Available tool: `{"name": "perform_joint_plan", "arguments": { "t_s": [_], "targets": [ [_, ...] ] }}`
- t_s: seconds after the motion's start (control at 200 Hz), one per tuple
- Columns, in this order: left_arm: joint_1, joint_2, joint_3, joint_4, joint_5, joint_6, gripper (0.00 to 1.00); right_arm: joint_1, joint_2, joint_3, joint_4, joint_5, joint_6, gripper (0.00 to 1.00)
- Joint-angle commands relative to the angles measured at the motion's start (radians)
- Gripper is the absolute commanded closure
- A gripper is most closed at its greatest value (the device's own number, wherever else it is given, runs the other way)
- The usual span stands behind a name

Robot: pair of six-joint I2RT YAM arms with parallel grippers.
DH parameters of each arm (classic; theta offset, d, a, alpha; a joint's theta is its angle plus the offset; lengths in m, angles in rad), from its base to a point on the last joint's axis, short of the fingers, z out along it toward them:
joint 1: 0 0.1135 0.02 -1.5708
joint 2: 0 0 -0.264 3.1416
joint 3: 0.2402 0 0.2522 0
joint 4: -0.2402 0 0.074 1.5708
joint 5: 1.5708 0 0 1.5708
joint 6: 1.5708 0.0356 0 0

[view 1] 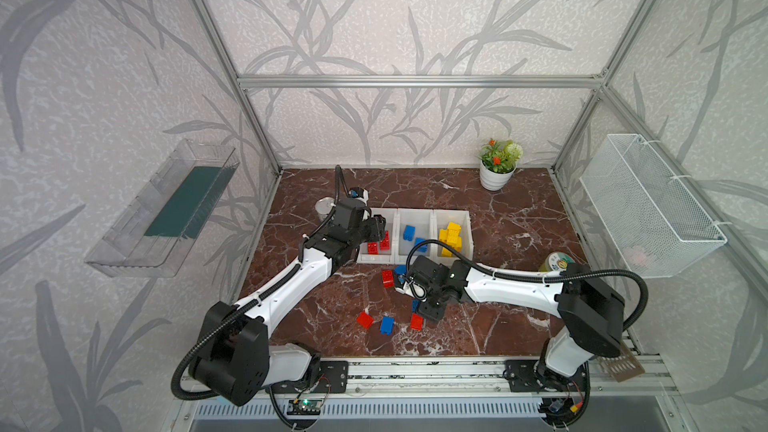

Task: Sort the legos into containers by color
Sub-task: 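Grasp a blue brick in the pile with the right gripper while the left withdraws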

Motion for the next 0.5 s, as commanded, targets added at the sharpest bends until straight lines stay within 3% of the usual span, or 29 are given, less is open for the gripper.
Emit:
{"name": "perform_joint_plan", "arguments": {
  "t_s": [0.0,0.495],
  "targets": [
    [0.005,-0.023,-0.006,0.019,-0.016,-0.017,0.39,0.006,0.019,0.025,-0.010,0.025,-0.004,0.39],
    [0.006,-0.020,-0.001,0.011,0.000,-0.009,0.39,0.003,0.096,0.075,0.027,0.018,-0.012,0.52]
  ]
}}
